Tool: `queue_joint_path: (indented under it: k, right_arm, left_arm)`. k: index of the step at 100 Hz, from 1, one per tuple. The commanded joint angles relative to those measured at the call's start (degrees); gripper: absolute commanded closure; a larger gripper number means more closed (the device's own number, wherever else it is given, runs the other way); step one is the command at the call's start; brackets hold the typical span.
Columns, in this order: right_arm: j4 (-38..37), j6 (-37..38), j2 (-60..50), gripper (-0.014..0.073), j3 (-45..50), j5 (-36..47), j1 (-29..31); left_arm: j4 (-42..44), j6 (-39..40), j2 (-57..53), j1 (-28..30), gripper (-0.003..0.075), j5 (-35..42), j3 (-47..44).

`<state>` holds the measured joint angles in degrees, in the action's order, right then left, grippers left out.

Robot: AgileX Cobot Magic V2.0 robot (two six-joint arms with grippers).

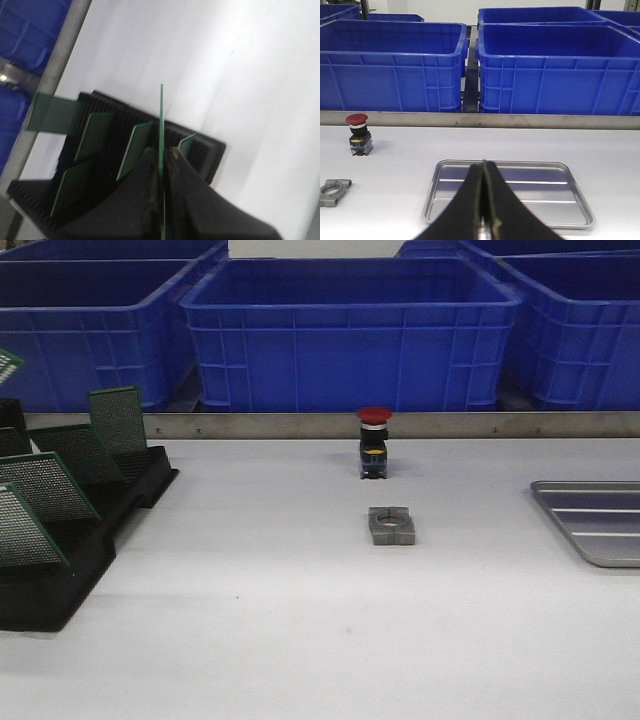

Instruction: Place circuit board on tray

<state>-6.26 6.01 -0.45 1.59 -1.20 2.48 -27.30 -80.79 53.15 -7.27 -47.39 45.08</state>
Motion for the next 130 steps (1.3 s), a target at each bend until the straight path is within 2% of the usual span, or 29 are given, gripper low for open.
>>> queue_joint_path:
  k: [1,28,43,72,90,111,130]
  right_arm:
    - [-0.58,-0.12,-1.67,0.0655,-0.78,4.25,0.40]
    - [-0.58,-0.12,-1.67,0.0655,-0.78,4.25,0.40]
    - [-0.58,-0.12,-1.67,0.0655,-0.78,4.25,0.40]
    - [0.38,0.00,-1.62,0.0655,-2.00,4.58,0.40]
    - [2.30,0.00,1.38,0.0655,-9.78,-7.47,0.40]
    - [5.43,-0.11,12.70,0.0655,-21.64,-25.11,0.40]
    - [5.54,-0.52,24.75,0.0655,-27.42,-28.74,0.40]
  left_arm:
    - [-4.97,0.66,1.35,-3.66,0.0741,0.24,1.35]
    - [-11.63,0.66,8.40,-15.14,0.0741,0.40,1.35]
    - [-11.94,0.66,13.18,-20.15,0.0741,0.40,1.35]
    - [-12.10,0.66,16.92,-22.30,0.0741,0.71,1.48]
    - [-12.10,0.66,16.92,-22.30,0.0741,1.38,1.48]
    - [-12.10,0.66,16.92,-22.30,0.0741,2.38,1.48]
    - [-12.10,0.66,16.92,-22.30,0.0741,2.38,1.48]
